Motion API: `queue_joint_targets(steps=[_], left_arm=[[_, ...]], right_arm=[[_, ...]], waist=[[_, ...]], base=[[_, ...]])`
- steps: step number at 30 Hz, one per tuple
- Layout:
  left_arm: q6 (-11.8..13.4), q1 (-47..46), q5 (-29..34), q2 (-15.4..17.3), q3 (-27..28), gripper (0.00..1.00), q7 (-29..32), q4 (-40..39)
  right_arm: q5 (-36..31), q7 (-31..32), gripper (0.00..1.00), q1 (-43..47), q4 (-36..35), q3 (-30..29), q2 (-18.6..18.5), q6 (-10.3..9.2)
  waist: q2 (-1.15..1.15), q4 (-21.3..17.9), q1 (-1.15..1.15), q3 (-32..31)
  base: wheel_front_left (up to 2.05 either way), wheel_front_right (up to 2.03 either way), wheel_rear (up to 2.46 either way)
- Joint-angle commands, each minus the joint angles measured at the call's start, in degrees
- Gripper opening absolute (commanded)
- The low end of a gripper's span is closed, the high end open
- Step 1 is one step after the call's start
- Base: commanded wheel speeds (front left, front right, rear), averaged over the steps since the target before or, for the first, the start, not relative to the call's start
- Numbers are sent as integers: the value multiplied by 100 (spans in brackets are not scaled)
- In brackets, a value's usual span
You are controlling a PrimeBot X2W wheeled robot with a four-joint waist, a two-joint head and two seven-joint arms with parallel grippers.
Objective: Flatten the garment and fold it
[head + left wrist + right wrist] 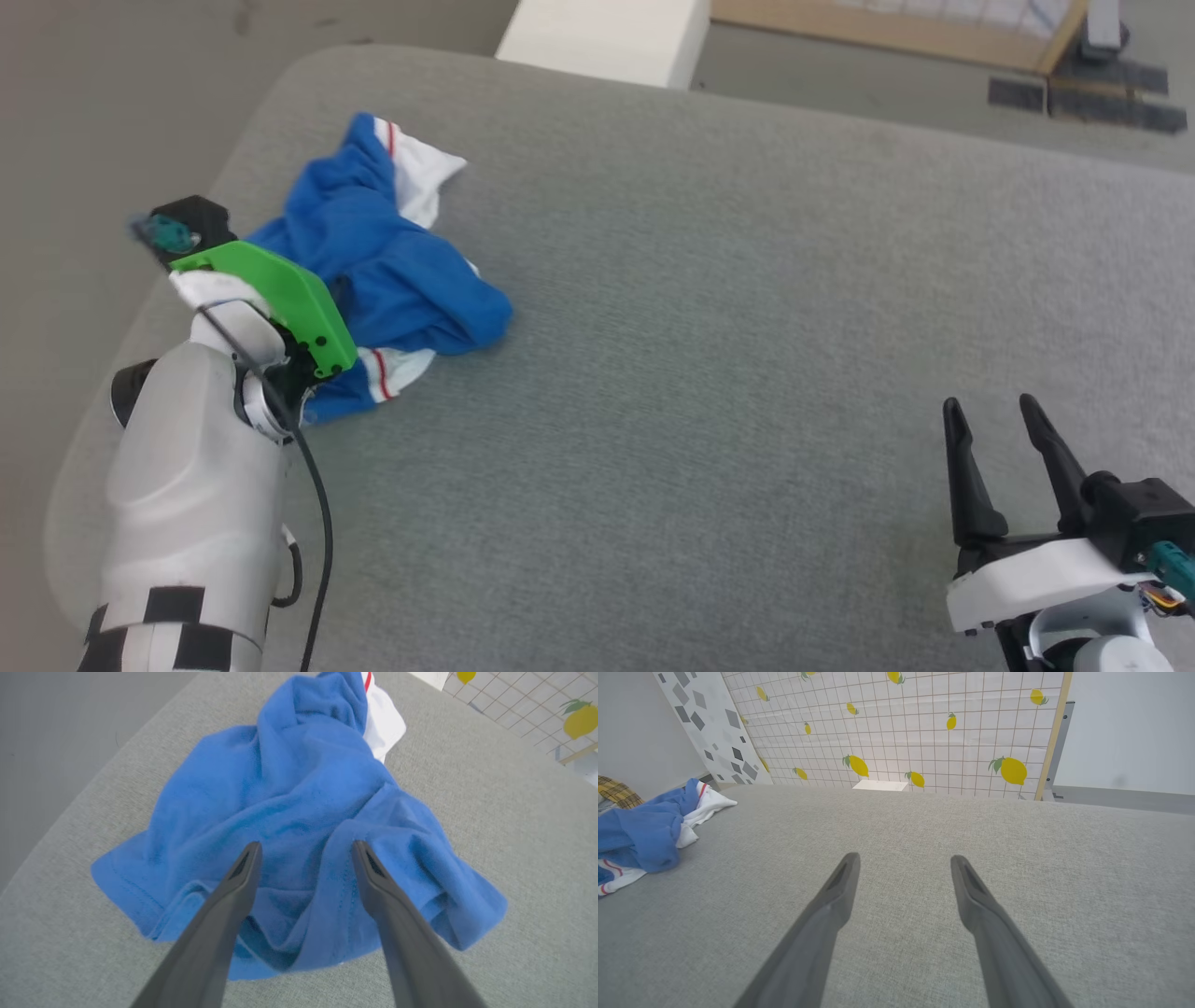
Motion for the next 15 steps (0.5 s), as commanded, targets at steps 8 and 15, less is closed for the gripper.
queue_joint_targets(steps=[8, 15], left_arm=[[359, -188, 93, -60, -324, 100, 1452, 940], [159, -374, -113, -209, -98, 0, -140, 396]], right_arm=[[-120, 145, 100, -49, -367, -124, 0, -9], [-9, 95, 100, -95, -214, -18, 0, -9]], waist=[[0, -548, 0, 784], [0, -178, 0, 569]], base=[[0, 0, 0], [0, 0, 0]])
